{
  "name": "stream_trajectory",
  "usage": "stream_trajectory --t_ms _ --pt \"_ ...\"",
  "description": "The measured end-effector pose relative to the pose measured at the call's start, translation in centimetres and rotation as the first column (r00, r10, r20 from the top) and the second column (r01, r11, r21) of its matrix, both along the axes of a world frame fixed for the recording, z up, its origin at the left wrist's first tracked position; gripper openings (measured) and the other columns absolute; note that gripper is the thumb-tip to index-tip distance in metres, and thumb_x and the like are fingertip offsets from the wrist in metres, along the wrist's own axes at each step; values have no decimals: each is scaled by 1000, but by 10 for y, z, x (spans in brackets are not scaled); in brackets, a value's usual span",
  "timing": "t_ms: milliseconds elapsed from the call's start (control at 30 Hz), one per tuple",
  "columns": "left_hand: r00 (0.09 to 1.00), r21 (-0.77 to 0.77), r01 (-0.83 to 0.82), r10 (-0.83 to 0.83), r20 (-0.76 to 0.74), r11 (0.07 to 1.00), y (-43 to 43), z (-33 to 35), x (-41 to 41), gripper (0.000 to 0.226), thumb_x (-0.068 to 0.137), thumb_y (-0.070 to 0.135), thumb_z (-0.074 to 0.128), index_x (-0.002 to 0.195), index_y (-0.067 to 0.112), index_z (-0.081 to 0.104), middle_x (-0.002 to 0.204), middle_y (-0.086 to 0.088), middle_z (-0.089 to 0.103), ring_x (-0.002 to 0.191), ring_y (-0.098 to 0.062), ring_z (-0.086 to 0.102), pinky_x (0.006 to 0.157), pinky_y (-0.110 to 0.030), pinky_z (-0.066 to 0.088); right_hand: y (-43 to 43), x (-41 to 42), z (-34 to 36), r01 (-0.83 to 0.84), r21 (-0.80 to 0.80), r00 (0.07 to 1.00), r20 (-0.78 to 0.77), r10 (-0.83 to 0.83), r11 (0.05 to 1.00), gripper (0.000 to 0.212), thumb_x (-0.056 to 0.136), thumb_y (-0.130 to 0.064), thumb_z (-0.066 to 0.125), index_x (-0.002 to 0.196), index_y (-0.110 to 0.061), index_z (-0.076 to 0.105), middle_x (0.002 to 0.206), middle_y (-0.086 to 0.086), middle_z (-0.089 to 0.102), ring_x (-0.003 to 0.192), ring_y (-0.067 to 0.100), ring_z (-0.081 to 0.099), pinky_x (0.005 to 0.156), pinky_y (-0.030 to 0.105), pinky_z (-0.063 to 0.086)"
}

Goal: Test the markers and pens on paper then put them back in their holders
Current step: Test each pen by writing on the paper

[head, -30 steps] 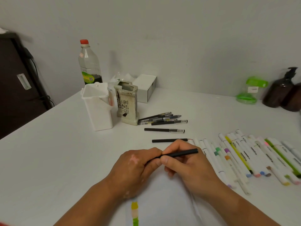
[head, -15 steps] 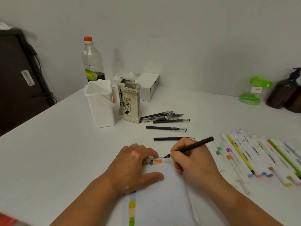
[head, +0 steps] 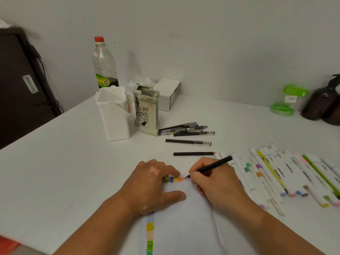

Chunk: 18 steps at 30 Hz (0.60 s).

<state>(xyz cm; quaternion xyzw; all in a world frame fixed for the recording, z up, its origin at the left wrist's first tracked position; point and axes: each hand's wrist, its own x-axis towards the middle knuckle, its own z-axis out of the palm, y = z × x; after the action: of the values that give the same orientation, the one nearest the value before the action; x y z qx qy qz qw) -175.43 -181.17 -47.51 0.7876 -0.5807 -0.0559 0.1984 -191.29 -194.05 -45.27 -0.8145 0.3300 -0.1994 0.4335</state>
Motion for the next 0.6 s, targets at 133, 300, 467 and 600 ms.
stream_trajectory --t_ms 133,300,467,600 --pt "1000 -3 -5 5 2 1000 0 0 0 68 72 86 50 127 46 57 98 25 59 95 -1 48 93 -27 40 0 0 0 12 11 1000 7 -12 1000 19 85 -17 68 75 -32 71 60 -8 69 52 4 64 49 12 46" --pt "1000 -11 -1 2 6 1000 0 0 0 69 71 87 50 126 46 57 92 26 55 92 0 46 91 -25 39 1 0 1 12 4 1000 -8 -12 1000 18 86 -16 68 73 -29 71 60 -8 69 51 4 63 50 14 48" --pt "1000 4 -3 3 9 1000 0 0 0 70 70 88 49 126 47 56 93 27 54 92 -1 46 92 -25 39 1 -1 2 17 -4 1000 -17 -17 1000 17 85 -16 68 73 -28 70 59 -10 68 50 2 61 48 12 44" --pt "1000 13 -5 5 8 1000 0 1 -1 70 70 88 48 126 47 56 90 26 52 92 -1 45 90 -24 38 1 0 2 27 -1 1000 -13 -27 1000 17 87 -17 68 74 -27 70 59 -11 68 51 2 62 48 11 44"
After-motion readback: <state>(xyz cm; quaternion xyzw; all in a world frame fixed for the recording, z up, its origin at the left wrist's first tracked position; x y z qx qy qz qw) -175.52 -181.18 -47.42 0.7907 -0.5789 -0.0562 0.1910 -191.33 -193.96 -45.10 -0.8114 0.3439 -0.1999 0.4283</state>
